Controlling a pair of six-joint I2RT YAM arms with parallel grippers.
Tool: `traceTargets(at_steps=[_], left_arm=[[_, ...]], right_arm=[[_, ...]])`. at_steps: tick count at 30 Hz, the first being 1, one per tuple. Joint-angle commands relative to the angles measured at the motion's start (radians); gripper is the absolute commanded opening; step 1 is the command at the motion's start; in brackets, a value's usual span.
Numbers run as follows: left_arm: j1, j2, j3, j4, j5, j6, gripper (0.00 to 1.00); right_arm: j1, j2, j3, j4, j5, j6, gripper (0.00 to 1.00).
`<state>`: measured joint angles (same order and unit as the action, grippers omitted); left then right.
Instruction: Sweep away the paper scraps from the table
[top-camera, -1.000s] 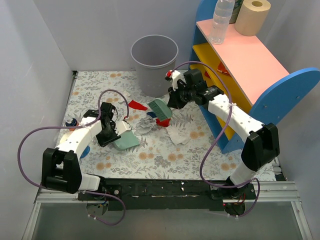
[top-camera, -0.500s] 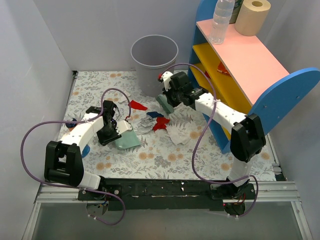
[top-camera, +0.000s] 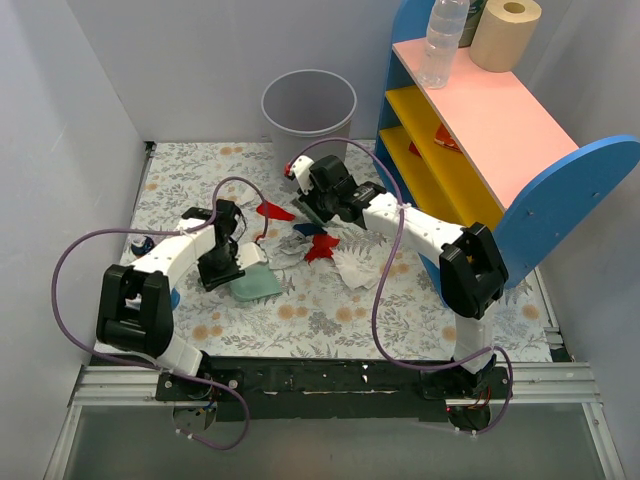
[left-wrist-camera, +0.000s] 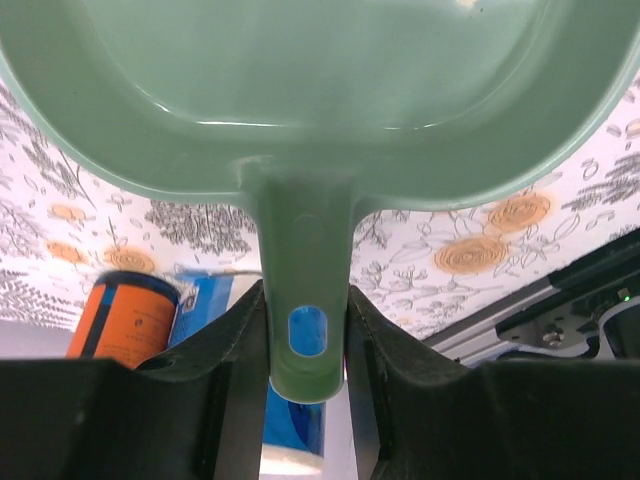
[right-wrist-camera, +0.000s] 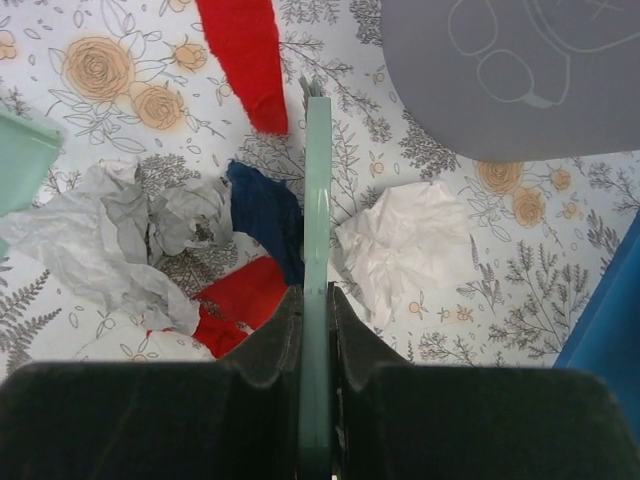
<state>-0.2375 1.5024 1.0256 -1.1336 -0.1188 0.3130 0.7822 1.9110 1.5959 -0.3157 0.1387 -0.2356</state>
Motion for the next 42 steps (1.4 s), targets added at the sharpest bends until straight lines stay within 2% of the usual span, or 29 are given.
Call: traceTargets(at_steps=[1, 7, 15, 24, 32, 37, 42], left_arm=[[-0.032, 0.041, 0.051, 0.066, 0.036, -0.054, 0.00], [-0.068, 0.123, 0.114, 0.104, 0.085, -0.147, 0.00], [-0.079, 0.159, 0.156, 0.141, 0.159, -0.225, 0.00], [-0.079, 0.044, 0.107, 0.210, 0.185, -0.246, 0.00], [-0.079, 0.028, 0.100, 0.084, 0.133, -0.163, 0.00], [-0.085, 0.070, 0.083, 0.064, 0.042, -0.126, 0.00], [-0.101, 0.108, 0.097, 0.089, 0.038, -0.121, 0.00]], right_arm=[[0.020, -0.020, 0.018, -0.002, -0.129, 0.048, 0.01], [0.040, -0.018, 0.064, -0.034, -0.371, 0.140, 0.01], [-0.046, -0.038, 0.090, -0.050, -0.475, 0.280, 0.01], [-0.063, -0.153, 0.069, -0.060, -0.354, 0.168, 0.01], [-0.063, -0.213, -0.031, -0.057, -0.183, 0.093, 0.01], [-0.063, -0.192, -0.086, -0.042, -0.183, 0.085, 0.01], [-0.051, -0.144, -0.091, -0.039, -0.189, 0.073, 0.01]])
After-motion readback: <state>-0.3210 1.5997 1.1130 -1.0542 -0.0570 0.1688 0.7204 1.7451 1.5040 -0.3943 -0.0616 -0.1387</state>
